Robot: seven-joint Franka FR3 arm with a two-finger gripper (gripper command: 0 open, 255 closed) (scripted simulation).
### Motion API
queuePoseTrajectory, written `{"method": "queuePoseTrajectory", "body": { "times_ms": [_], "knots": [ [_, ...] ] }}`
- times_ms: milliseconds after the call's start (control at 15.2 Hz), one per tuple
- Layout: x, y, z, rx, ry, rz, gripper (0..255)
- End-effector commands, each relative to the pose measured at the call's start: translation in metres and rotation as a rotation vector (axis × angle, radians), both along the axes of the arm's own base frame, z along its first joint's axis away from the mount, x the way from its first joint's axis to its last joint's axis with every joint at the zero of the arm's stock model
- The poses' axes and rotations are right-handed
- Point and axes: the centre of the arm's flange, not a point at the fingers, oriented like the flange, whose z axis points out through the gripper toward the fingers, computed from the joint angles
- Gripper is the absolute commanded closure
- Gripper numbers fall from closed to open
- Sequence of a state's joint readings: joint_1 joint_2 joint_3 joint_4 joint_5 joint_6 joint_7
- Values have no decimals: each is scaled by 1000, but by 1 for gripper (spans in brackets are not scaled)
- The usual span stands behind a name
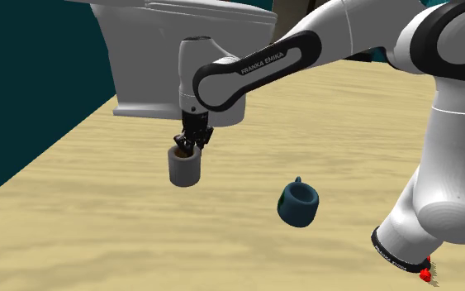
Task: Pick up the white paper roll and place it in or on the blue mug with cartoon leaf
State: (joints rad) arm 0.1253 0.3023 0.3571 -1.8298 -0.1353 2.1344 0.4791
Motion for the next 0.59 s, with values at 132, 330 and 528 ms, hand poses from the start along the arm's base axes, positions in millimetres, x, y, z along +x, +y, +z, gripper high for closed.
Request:
{"method": "queuePoseTrajectory", "body": {
  "times_ms": [132, 330, 528],
  "knots": [
    [0, -1, 22, 0, -1, 0, 255],
    [0, -1, 38, 0, -1, 0, 255],
    [0, -1, 54, 0, -1, 0, 255]
  ]
}}
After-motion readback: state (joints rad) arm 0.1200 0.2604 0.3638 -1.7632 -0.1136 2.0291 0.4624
